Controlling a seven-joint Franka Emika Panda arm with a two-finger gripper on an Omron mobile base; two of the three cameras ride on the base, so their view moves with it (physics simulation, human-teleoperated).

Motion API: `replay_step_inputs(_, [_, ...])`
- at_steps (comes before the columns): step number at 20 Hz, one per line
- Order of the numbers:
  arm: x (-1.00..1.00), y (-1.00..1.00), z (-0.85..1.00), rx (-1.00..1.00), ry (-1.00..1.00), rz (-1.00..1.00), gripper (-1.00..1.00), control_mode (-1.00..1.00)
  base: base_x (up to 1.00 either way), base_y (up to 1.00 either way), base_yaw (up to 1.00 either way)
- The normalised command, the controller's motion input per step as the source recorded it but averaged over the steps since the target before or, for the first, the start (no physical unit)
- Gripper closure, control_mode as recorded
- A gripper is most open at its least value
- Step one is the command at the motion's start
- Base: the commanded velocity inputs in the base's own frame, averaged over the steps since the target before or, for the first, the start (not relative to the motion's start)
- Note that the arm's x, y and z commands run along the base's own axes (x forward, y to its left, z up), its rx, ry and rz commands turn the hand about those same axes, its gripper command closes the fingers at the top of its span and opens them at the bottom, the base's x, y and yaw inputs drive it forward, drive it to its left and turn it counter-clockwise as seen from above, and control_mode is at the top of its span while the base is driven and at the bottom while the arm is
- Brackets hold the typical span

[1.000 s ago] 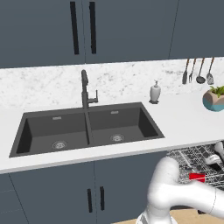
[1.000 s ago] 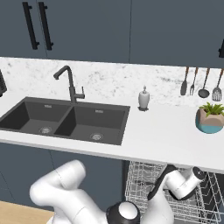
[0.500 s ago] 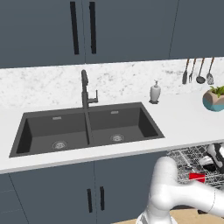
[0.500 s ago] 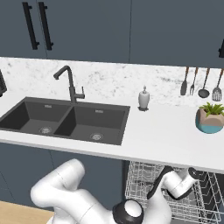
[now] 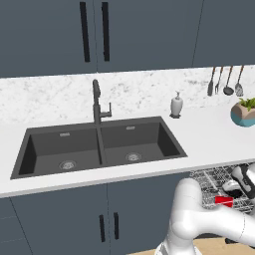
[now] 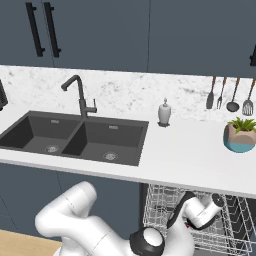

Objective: Pick up the cup and bowl from the counter, place them in the dishwasher, and close the dishwasher door.

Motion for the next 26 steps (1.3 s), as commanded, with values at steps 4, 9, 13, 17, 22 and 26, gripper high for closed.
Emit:
replay_step_inputs(4, [-0.01,0.0,0.0,0.0,0.0,0.0,-1.0,-1.0,0.0,0.0,0.0])
replay_step_inputs(9, [-0.07,-0.04,0.05,0.0,0.0,-0.02,-1.0,-1.0,0.0,0.0,0.0])
replay_step_inputs(13, [-0.27,-0.41,0.35,0.04,0.02,-0.11,-1.0,-1.0,0.0,0.0,0.0])
replay_step_inputs(17, [-0.8,-0.33,0.36,0.03,0.02,-0.2,-1.0,-1.0,0.0,0.0,0.0])
replay_step_inputs(22, [-0.9,-0.09,0.09,0.01,0.13,-0.08,-1.0,-1.0,0.0,0.0,0.0])
replay_step_inputs(26, [-0.19,0.0,0.07,0.0,0.37,0.0,-1.0,-1.0,0.0,0.0,0.0])
